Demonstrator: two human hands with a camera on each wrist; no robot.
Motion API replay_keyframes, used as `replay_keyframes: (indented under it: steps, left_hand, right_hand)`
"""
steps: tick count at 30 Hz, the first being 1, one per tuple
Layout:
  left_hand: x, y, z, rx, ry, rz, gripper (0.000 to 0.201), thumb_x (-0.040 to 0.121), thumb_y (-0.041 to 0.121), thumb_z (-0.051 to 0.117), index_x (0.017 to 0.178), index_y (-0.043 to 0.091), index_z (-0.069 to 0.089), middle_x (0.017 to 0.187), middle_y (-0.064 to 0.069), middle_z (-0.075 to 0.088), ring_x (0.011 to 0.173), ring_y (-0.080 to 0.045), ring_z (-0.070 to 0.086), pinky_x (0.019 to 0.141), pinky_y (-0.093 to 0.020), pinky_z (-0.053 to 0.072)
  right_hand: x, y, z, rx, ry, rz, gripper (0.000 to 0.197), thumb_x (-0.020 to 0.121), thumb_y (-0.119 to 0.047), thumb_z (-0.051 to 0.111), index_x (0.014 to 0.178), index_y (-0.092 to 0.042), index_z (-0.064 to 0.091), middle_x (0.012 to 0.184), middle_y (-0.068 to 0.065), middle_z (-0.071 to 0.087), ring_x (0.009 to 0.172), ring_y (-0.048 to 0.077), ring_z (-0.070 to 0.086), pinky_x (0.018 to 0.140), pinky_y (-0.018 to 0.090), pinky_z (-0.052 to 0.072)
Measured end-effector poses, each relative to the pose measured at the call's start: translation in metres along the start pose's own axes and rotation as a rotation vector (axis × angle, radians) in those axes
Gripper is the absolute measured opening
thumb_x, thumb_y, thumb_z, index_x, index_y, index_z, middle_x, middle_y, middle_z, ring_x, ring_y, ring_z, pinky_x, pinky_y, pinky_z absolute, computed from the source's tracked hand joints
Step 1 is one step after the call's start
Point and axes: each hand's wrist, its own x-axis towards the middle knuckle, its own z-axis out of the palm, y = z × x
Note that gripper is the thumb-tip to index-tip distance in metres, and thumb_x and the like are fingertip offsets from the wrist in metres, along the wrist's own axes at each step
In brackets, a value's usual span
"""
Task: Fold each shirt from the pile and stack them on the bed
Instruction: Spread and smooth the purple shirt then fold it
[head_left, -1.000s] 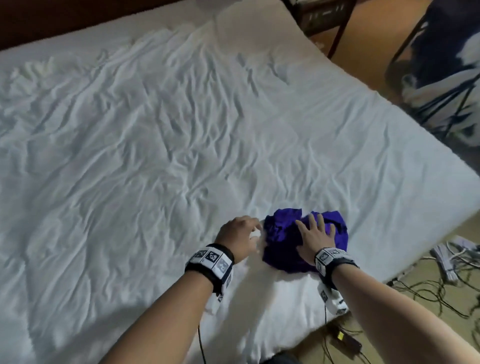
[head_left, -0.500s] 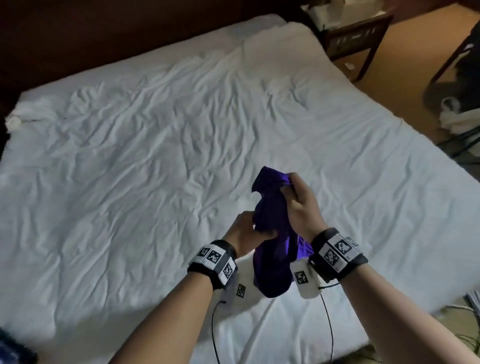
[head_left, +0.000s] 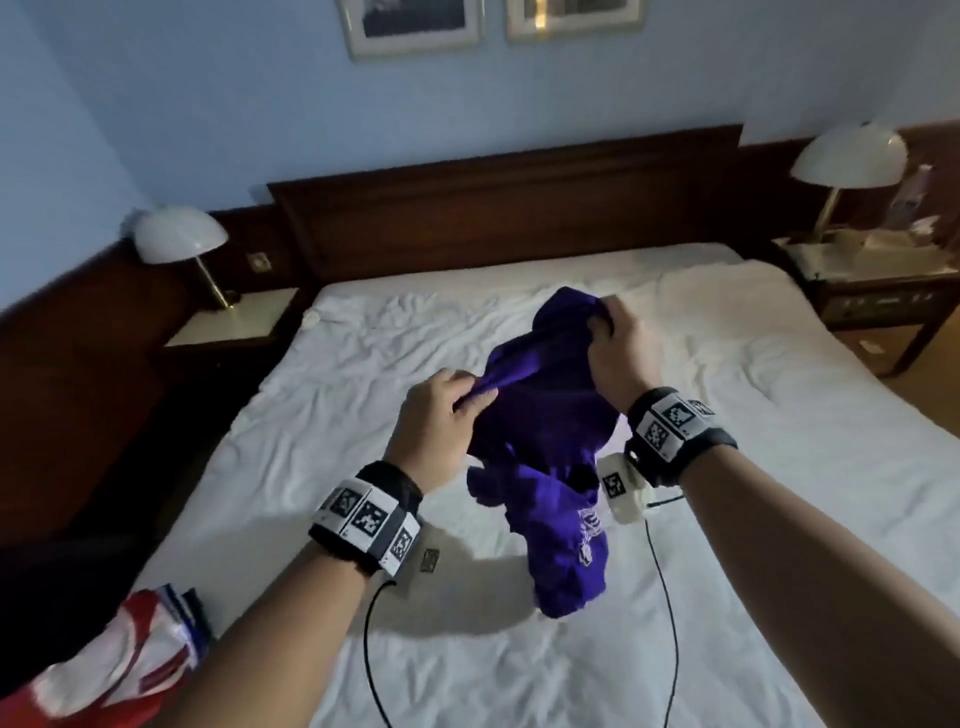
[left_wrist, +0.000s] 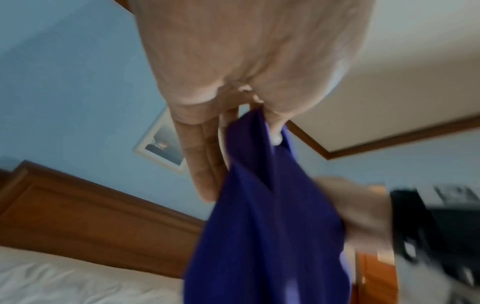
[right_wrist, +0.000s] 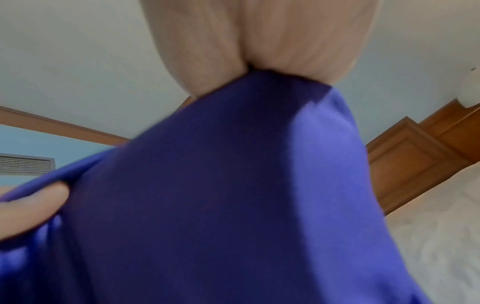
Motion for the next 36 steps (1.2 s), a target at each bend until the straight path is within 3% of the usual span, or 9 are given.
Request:
replay_keyframes:
  steps: [5,8,11,14,17,21,27,33,36]
  left_hand:
    - [0.038,-0.009,-0.076,-0.134,0.229,0.013,0.023,0.088,0.019,0.054,0.095,0.004,0.07,0.083,0.001,0.069,0.079,-0.017,0.061,0.081,-0.04,0.051]
    - [0.05,0.001,-0.099,-0.109,0.003,0.121,0.017,0.093,0.016,0.058,0.099,0.008,0.072,0.092,-0.005,0.075,0.09,-0.027,0.069,0.087,-0.043,0.054]
    - [0.06,0.018,-0.112,-0.066,-0.146,0.214,0.01,0.095,0.006,0.065,0.093,0.009,0.074,0.08,0.011,0.073,0.074,-0.001,0.064,0.074,-0.023,0.049]
    - [0.068,0.024,-0.132,-0.073,-0.216,0.199,0.003,0.088,0.008,0.076,0.09,0.009,0.078,0.07,0.012,0.072,0.064,-0.002,0.06,0.065,-0.026,0.048]
    - [0.066,0.011,-0.156,0.125,-0.27,0.143,0.013,0.081,0.019,0.086,0.087,0.012,0.077,0.065,0.007,0.066,0.058,-0.008,0.054,0.061,-0.027,0.043]
    - [0.061,-0.041,-0.188,0.617,-0.288,-0.045,0.011,0.084,0.018,0.069,0.073,0.019,0.068,0.084,-0.009,0.071,0.082,-0.033,0.066,0.068,-0.034,0.05]
    - [0.061,-0.106,-0.23,0.483,0.147,-0.31,0.035,0.082,0.01,0.054,0.096,0.028,0.081,0.096,-0.005,0.077,0.09,-0.031,0.07,0.081,-0.036,0.059]
    - [0.053,-0.046,-0.168,0.051,0.068,0.013,0.032,0.082,-0.007,0.045,0.091,0.012,0.07,0.087,-0.005,0.073,0.084,-0.021,0.066,0.074,-0.028,0.046]
    - [0.051,-0.019,-0.14,0.013,0.006,0.102,0.034,0.08,-0.002,0.048,0.089,0.02,0.071,0.086,0.0,0.074,0.084,-0.019,0.067,0.079,-0.032,0.05]
  right_hand:
    - [-0.004,-0.027,0.019,-0.236,-0.104,0.024,0.008,0.099,-0.013,0.05,0.102,-0.011,0.058,0.088,0.02,0.065,0.085,0.04,0.06,0.064,0.034,0.028]
    - [-0.018,-0.049,0.032,-0.361,-0.224,-0.062,0.059,0.074,-0.013,0.057,0.132,-0.022,0.051,0.123,0.012,0.062,0.117,0.035,0.055,0.089,0.042,0.043]
    - [-0.035,-0.083,0.048,0.008,-0.391,-0.191,0.082,0.07,-0.007,0.065,0.144,-0.034,0.044,0.141,-0.008,0.051,0.135,0.012,0.04,0.112,0.037,0.031]
    - [-0.037,-0.102,0.068,0.352,-0.491,-0.139,0.027,0.09,-0.002,0.067,0.102,-0.025,0.072,0.095,-0.008,0.072,0.091,0.004,0.064,0.085,0.031,0.048]
    - [-0.029,-0.098,0.079,0.196,-0.269,-0.202,0.028,0.088,-0.01,0.064,0.075,-0.035,0.068,0.067,-0.016,0.062,0.066,0.007,0.053,0.07,0.035,0.041]
    - [-0.025,-0.095,0.074,0.076,-0.1,-0.195,0.023,0.085,-0.008,0.058,0.081,-0.03,0.064,0.073,-0.011,0.065,0.073,0.017,0.059,0.072,0.038,0.047]
    - [-0.03,-0.09,0.054,-0.383,-0.115,-0.076,0.02,0.088,-0.009,0.055,0.101,-0.018,0.067,0.091,0.015,0.068,0.079,0.034,0.058,0.07,0.038,0.05]
    - [-0.07,-0.114,0.082,-0.329,-0.441,-0.211,0.066,0.073,-0.018,0.062,0.138,-0.022,0.049,0.129,0.007,0.056,0.115,0.028,0.056,0.093,0.041,0.049]
    - [-0.078,-0.124,0.1,0.028,-0.43,-0.166,0.035,0.088,-0.024,0.074,0.121,-0.023,0.062,0.106,-0.004,0.066,0.088,0.014,0.064,0.076,0.026,0.052]
